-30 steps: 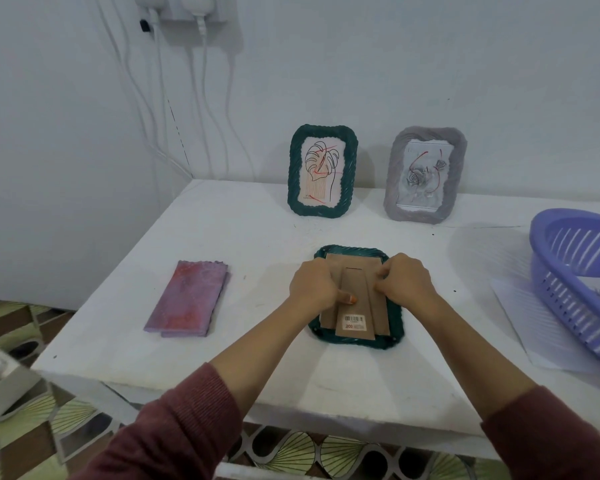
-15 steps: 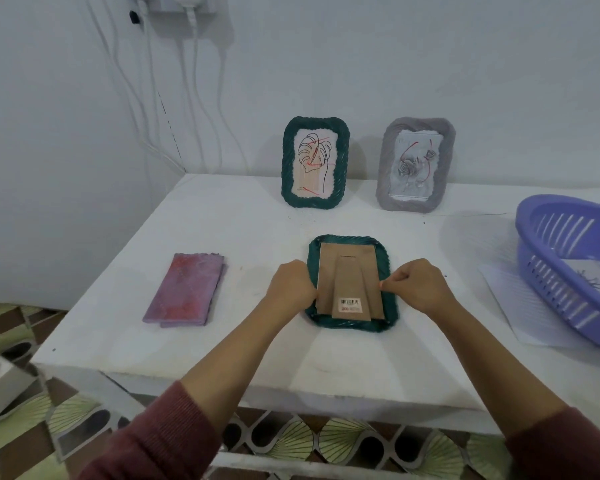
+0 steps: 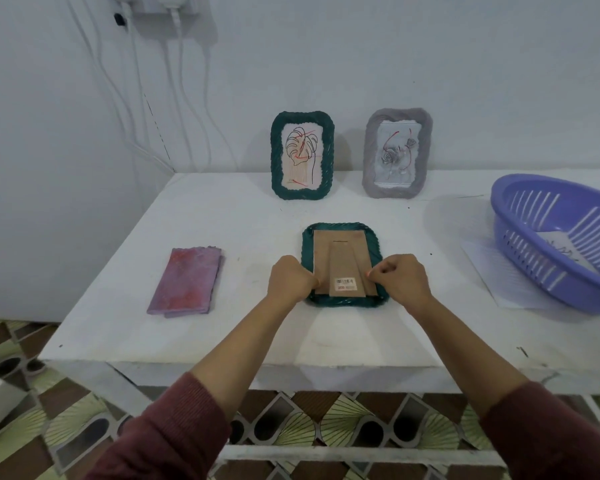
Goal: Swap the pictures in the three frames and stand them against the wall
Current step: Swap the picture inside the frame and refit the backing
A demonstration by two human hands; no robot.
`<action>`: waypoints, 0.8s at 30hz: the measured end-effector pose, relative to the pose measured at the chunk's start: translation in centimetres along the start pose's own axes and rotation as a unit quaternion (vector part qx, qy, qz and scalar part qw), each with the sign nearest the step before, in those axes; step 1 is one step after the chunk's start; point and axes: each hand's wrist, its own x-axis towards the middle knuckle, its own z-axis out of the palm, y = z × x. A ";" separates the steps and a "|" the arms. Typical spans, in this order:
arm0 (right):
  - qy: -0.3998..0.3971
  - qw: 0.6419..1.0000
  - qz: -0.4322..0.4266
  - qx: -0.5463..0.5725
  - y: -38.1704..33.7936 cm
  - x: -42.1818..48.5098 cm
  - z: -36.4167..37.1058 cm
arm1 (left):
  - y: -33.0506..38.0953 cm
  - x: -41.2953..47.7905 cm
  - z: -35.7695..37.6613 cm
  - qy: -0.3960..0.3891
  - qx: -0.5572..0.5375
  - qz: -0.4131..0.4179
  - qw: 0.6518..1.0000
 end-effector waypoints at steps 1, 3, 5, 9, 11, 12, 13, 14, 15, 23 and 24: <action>0.005 1.000 0.001 0.006 0.1 -0.1 0.1 | 0.0 0.0 0.1 0.003 -0.001 -0.001 1.000; 0.008 1.000 0.007 0.022 0.2 -0.3 0.2 | 0.0 -0.2 0.3 0.012 -0.007 -0.003 1.000; 0.006 0.999 0.008 0.040 0.2 -0.3 0.2 | 0.0 -0.4 0.5 0.020 -0.023 -0.010 0.999; -0.007 0.999 0.005 0.049 0.3 -0.4 -0.1 | 0.0 -0.7 0.8 0.031 -0.046 -0.030 0.998; -0.017 0.999 0.001 0.043 0.2 -0.3 -0.2 | 0.1 -0.9 0.8 0.045 -0.030 -0.028 0.998; -0.022 0.999 -0.001 0.039 0.3 -0.2 -0.2 | 0.1 -0.9 0.9 0.055 -0.018 -0.022 0.998; -0.027 0.999 -0.001 0.038 0.3 -0.1 -0.2 | 0.1 -0.9 0.9 0.066 -0.005 -0.016 0.998; -0.033 0.999 -0.001 0.041 0.3 -0.1 -0.4 | 0.0 -1.1 0.9 0.075 0.003 -0.010 0.997; -0.042 0.998 0.001 0.047 0.4 0.0 -0.6 | -0.1 -1.2 0.9 0.078 0.009 0.000 0.997; -0.144 0.973 -0.154 -0.096 0.9 -0.4 -3.4 | -1.1 -3.3 -0.7 -0.006 0.108 0.198 0.974; -0.157 0.965 -0.171 -0.123 1.0 -0.4 -3.4 | -1.2 -3.3 -0.8 -0.024 0.134 0.210 0.968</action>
